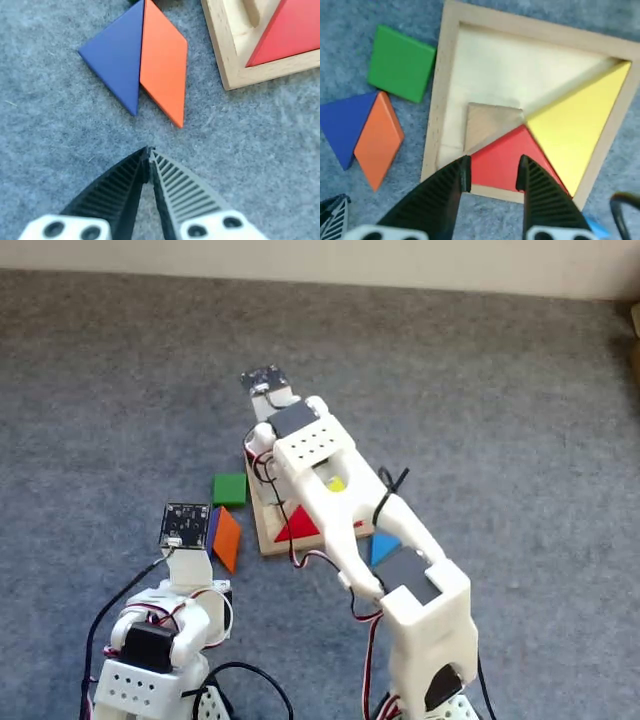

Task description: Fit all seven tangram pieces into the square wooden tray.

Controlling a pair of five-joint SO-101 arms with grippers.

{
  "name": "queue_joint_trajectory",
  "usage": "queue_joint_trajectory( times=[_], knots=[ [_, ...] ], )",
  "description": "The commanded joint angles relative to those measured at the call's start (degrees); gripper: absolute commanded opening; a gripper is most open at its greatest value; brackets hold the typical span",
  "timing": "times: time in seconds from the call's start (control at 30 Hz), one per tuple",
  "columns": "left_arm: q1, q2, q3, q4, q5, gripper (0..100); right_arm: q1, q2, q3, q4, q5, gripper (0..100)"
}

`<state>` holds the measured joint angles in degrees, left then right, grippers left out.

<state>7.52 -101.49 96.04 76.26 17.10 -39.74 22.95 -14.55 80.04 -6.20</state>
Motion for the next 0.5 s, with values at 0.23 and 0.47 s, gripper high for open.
queue_joint_trajectory(
  times=[0.23,0.47],
  knots=[
    [-0.5,-2.4,1.2,0.3,-0.1,1,5.8,-1.2,-3.0,-3.5,7.7,2.0],
    [-0.5,-2.4,1.2,0.3,-0.1,1,1.9,-1.3,-0.8,-4.0,9.5,1.2]
  ],
)
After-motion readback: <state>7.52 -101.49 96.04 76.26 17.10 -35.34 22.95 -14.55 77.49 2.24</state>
